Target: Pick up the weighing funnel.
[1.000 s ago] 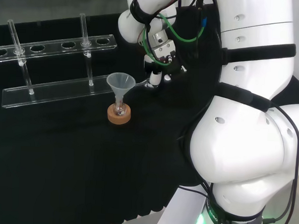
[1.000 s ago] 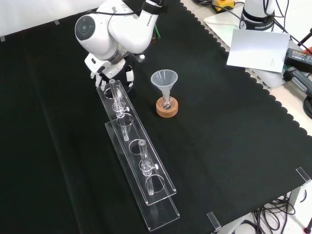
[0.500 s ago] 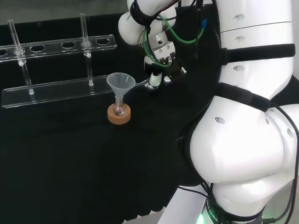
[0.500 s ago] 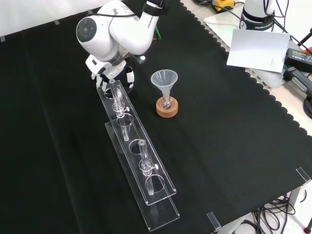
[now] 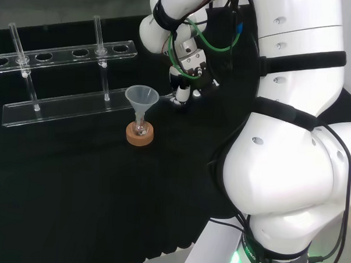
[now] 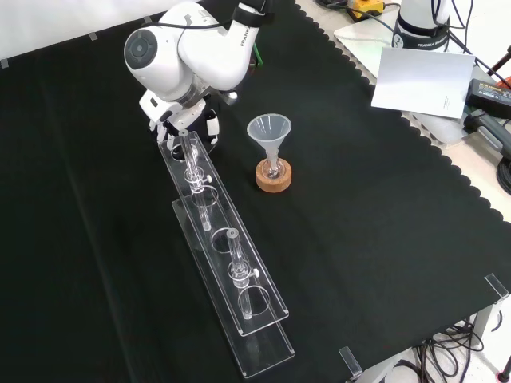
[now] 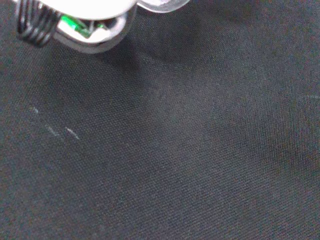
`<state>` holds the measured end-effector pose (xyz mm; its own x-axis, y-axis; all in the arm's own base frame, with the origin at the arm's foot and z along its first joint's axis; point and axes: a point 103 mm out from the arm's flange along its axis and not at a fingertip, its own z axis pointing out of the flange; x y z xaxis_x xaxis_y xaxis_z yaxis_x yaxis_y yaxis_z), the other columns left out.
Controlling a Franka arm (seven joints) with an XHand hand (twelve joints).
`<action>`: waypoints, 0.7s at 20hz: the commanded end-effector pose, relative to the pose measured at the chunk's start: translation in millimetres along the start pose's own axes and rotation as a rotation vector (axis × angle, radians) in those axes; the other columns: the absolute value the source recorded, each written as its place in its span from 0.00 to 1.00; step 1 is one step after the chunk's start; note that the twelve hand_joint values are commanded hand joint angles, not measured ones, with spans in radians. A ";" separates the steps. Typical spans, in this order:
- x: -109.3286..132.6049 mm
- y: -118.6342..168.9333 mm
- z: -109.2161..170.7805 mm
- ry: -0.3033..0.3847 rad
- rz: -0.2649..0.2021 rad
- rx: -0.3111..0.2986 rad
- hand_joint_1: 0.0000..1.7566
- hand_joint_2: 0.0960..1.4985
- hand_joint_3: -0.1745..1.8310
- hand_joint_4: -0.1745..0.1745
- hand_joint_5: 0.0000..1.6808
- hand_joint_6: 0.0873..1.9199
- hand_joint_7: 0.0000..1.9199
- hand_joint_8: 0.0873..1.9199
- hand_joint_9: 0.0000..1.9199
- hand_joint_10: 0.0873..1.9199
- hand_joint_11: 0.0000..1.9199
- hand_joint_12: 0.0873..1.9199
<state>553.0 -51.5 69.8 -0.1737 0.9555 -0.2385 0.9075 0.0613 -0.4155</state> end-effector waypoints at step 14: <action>-6.3 -4.9 -7.9 0.001 0.011 -0.031 0.66 0.35 0.44 1.00 0.84 0.18 0.42 0.27 0.58 0.12 0.47 0.52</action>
<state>552.0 -55.8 68.0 -0.1657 0.9534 -0.2523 0.9125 0.0512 -0.4059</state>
